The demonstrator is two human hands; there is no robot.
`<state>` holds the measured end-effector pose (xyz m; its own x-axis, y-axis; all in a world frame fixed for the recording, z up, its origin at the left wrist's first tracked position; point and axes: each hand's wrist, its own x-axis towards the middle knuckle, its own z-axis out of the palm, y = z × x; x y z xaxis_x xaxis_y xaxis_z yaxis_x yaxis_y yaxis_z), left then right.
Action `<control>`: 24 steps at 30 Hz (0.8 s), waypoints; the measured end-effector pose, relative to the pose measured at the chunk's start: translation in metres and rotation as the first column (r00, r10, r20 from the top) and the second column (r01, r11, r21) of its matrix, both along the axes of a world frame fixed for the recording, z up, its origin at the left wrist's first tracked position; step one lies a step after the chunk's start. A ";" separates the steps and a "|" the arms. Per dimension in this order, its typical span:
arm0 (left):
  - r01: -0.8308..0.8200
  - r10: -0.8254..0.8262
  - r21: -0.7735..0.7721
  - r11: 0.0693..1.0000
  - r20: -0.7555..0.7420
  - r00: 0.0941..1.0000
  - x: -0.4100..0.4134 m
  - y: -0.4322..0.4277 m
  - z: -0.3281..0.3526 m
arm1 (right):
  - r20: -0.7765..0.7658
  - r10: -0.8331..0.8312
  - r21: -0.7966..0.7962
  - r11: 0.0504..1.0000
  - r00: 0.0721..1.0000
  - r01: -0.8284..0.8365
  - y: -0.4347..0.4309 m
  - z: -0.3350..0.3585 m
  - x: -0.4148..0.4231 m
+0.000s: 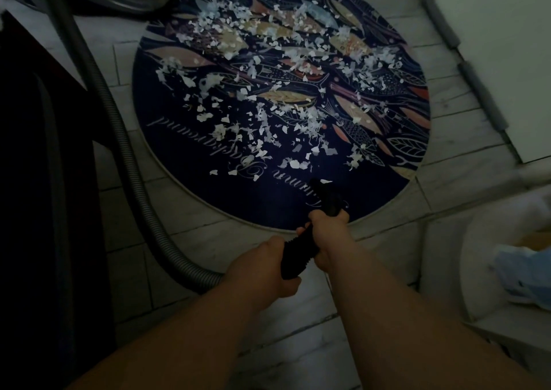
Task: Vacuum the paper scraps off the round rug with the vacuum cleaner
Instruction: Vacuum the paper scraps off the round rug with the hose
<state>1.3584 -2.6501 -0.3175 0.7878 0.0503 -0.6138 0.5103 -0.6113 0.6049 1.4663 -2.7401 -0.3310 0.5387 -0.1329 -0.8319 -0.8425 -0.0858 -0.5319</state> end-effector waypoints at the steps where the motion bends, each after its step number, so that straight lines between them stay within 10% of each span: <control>1: -0.001 0.001 0.003 1.000 0.001 1.000 0.001 0.000 0.001 | -0.002 -0.001 0.002 1.000 1.000 0.001 0.000 0.000 0.001; 24: -0.024 0.026 0.040 0.999 -0.050 0.998 0.016 -0.011 0.015 | -0.037 0.080 -0.015 0.997 0.996 -0.080 -0.006 0.013 0.020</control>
<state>1.3747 -2.6609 -0.3025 0.7538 0.0947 -0.6503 0.5553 -0.6208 0.5533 1.4861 -2.7465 -0.3179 0.5174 -0.1048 -0.8493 -0.8514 -0.1625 -0.4987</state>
